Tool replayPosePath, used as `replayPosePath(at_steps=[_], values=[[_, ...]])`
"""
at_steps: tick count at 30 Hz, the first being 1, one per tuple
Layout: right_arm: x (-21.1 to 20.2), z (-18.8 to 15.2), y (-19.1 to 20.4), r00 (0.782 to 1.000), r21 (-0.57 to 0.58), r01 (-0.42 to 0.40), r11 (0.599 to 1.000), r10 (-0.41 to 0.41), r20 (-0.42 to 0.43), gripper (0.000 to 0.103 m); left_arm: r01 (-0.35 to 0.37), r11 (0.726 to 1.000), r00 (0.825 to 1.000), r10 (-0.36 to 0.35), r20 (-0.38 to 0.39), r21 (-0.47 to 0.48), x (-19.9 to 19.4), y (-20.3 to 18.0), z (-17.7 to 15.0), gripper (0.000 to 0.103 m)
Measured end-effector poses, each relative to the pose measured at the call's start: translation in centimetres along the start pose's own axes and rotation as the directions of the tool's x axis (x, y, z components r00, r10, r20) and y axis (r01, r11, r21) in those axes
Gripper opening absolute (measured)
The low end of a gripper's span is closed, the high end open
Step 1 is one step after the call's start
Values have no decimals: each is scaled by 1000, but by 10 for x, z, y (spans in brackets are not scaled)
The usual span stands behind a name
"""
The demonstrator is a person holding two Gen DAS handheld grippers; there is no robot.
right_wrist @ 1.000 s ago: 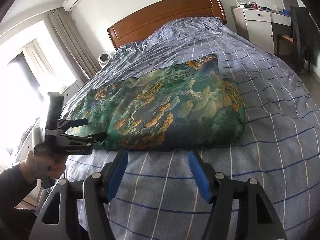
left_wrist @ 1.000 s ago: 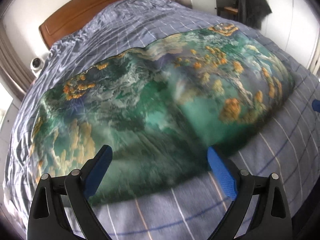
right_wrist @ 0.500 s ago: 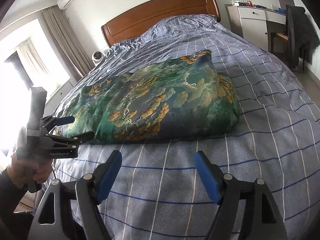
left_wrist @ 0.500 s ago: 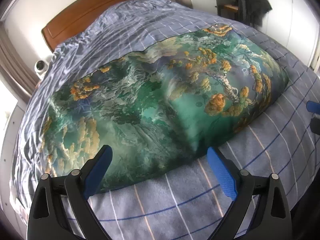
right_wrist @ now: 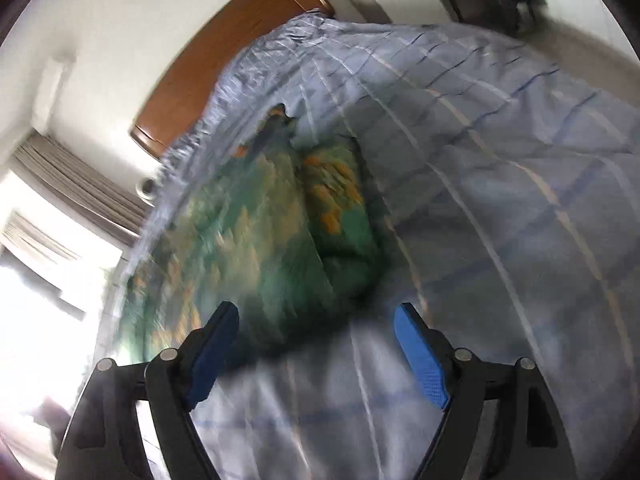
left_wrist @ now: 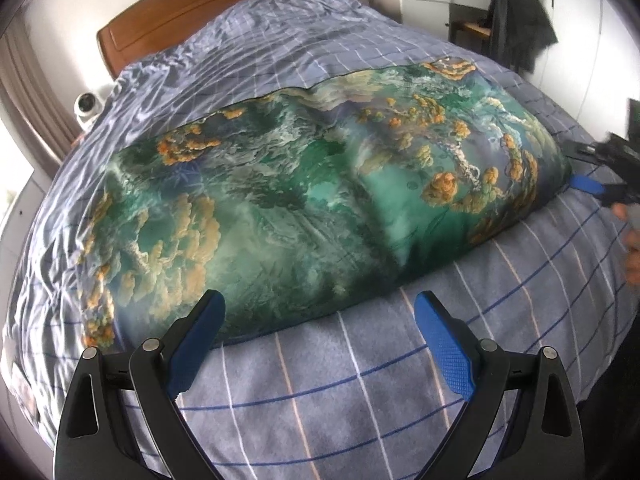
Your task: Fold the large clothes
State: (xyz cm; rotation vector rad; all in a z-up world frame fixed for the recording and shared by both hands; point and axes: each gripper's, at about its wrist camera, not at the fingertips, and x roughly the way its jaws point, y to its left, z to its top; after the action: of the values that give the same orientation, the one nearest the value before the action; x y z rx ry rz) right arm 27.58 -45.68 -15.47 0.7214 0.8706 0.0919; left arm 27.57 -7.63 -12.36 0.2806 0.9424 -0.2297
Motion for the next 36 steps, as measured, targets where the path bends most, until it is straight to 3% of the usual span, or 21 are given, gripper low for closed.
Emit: replayPosePath(at_steps=[2,3,5,6,7,8,9,10,14,18,20,22,26,30,31,32,34,36], values=[[18,9,-1,1000,20,-27,999,27,-10,82,8,1000,1000,-8,3,7,-3,-1,4,96],[26,10,-1,999,29,-34,999,35,-15,88,12,1000,1000,-12,6,11,-6,-1,7,96],[42,12,-5,1000,71,-15,997,16,-14,88,23,1000,1000,-23,18,19,-13,-1,14,96],[48,11,-9,1000,109,-23,994,24,-10,79,30,999,999,-31,26,24,-17,-1,19,96],[50,11,-10,1000,127,-16,992,18,-14,60,41,999,999,-42,34,30,-21,-1,25,96],[49,11,-8,1000,125,-3,992,5,-14,56,52,998,998,-54,40,36,-24,-1,31,96],[45,10,-4,1000,116,-11,993,11,0,44,68,997,996,-70,49,48,-29,-3,40,96],[38,9,2,1000,93,-19,995,18,19,38,84,994,995,-88,57,64,-32,-6,49,96],[7,3,45,995,-83,3,997,6,104,34,148,979,982,-163,100,140,-50,-24,94,96],[-20,-8,99,982,-280,42,959,13,191,33,297,931,946,-317,66,215,-62,-53,148,96],[-28,-17,127,975,-370,64,927,21,223,33,365,898,926,-378,5,246,-60,-68,172,96],[-33,-29,159,968,-469,90,879,34,249,33,387,887,920,-391,-38,249,-54,-75,186,96],[-39,-63,215,962,-663,137,736,60,266,33,338,900,941,-325,-92,275,-44,-80,193,96],[-40,-110,263,959,-834,163,527,112,258,33,208,927,978,-189,-89,311,-43,-71,177,96],[-40,-119,271,960,-858,160,488,124,249,33,165,937,986,-148,-78,309,-42,-65,172,86],[-39,-125,276,961,-871,155,466,133,242,33,141,944,989,-124,-76,299,-41,-61,169,58],[-38,-133,284,963,-889,144,435,145,227,33,158,954,986,-139,-92,256,-40,-46,167,35],[-35,-133,285,967,-890,136,436,136,214,36,173,956,984,-157,-86,235,-41,-30,163,31]])
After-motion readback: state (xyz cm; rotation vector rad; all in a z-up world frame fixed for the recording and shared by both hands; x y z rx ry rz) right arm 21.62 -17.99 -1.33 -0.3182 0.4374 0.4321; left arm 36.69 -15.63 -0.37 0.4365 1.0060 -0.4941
